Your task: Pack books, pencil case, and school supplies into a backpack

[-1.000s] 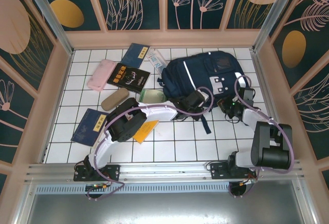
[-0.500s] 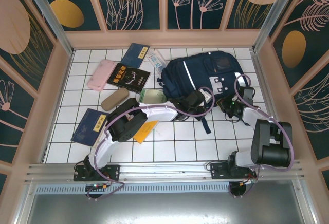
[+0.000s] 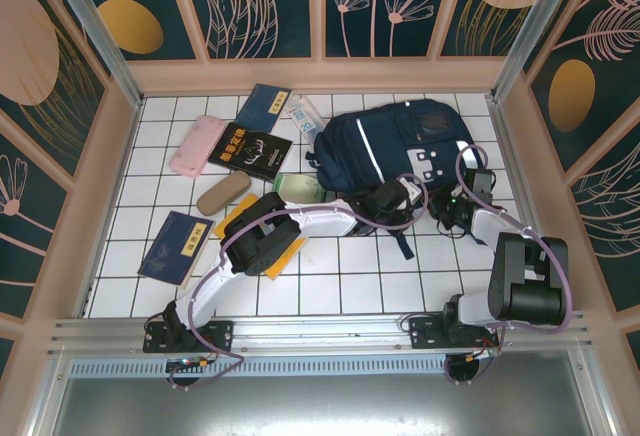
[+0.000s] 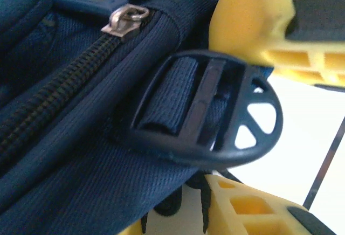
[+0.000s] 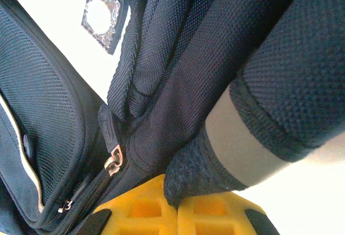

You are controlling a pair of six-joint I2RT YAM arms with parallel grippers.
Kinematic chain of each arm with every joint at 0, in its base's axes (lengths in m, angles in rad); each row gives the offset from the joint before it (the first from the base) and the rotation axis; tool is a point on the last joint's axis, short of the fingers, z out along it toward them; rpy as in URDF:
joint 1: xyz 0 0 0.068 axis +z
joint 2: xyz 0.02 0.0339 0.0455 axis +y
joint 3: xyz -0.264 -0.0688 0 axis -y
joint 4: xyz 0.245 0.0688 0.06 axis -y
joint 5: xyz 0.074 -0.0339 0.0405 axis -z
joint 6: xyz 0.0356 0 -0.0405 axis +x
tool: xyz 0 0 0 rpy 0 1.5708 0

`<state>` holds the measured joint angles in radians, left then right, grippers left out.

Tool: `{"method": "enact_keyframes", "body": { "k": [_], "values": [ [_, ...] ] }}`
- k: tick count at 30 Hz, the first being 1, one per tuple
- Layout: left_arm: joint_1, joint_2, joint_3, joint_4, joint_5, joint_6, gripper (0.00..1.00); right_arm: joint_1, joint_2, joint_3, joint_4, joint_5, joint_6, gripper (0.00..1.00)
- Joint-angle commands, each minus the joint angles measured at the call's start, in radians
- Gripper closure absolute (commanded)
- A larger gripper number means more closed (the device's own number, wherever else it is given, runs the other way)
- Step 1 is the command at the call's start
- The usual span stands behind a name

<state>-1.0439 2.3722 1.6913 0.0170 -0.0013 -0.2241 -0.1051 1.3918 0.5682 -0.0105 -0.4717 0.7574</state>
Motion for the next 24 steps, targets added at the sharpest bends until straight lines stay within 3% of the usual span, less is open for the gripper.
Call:
{"method": "enact_keyframes", "body": {
  "k": [1,4,6,9,24],
  "values": [
    [-0.001,0.066,0.077,-0.037,-0.012,0.04,0.65,0.027,-0.007,0.009,-0.009,-0.067,-0.012,1.0],
    [-0.001,0.096,0.116,-0.073,-0.032,0.052,0.7,0.028,-0.009,0.01,-0.01,-0.069,-0.009,1.0],
    [-0.001,0.103,0.12,-0.081,-0.038,0.06,0.85,0.029,-0.011,0.014,-0.013,-0.07,-0.01,1.0],
    [-0.001,0.091,0.107,-0.081,-0.049,0.062,1.0,0.029,-0.016,0.022,-0.022,-0.065,-0.014,1.0],
    [0.027,-0.147,-0.166,0.022,-0.126,-0.019,1.0,-0.016,-0.037,0.019,-0.054,-0.051,-0.04,1.0]
  ]
}}
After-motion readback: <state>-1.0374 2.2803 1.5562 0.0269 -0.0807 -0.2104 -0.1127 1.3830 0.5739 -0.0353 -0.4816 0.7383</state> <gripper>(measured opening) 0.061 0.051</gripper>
